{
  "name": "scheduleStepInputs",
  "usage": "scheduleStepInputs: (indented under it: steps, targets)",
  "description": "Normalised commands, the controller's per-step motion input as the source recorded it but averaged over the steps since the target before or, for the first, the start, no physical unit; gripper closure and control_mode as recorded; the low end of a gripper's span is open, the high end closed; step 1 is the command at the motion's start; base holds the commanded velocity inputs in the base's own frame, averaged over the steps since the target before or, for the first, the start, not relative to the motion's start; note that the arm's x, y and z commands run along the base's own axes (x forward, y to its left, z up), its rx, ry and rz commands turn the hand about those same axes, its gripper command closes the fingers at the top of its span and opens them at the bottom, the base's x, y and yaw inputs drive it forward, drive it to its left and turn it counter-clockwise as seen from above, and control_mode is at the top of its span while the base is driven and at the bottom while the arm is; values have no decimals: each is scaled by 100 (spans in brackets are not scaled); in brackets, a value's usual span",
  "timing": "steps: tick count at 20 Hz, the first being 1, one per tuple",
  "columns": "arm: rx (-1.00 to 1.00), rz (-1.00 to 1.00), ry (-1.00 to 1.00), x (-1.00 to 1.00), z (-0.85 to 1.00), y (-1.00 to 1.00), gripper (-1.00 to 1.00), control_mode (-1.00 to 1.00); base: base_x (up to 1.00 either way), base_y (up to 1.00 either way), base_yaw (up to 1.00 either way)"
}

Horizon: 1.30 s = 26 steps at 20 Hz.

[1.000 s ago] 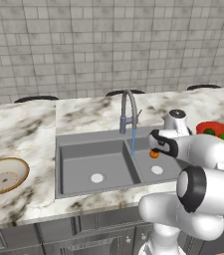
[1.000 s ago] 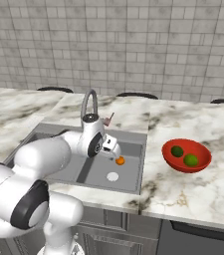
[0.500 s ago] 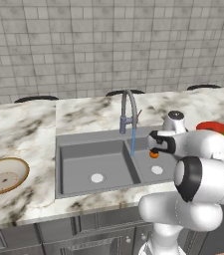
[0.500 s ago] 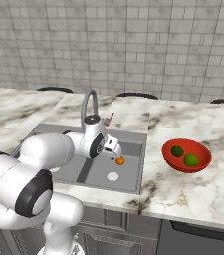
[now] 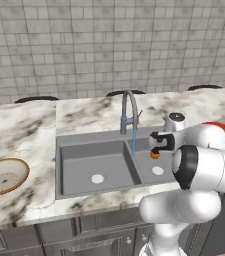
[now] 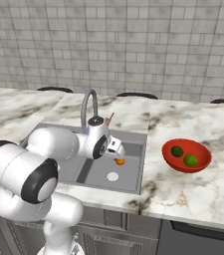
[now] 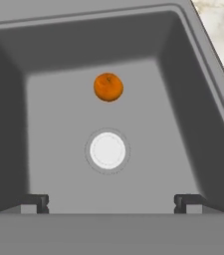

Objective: Pick the limes from the sink and place them in one bowl. Place the tangerine in the other bowl. Then turn off the sink faucet.

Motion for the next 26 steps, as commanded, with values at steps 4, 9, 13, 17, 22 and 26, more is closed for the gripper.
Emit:
scheduleStepInputs:
  steps: [4,9,13,17,22,26]
  targets:
    - [0,0,0,18,-14,-5,-100,-100,0,0,0]
    - [0,0,0,19,-14,-3,-100,-100,0,0,0]
    - [0,0,0,22,-18,0,-100,-100,0,0,0]
    - [0,0,0,29,-19,0,-100,-100,0,0,0]
    - [0,0,0,28,-21,-7,-100,-100,0,0,0]
    - [0,0,0,24,-21,-13,-100,-100,0,0,0]
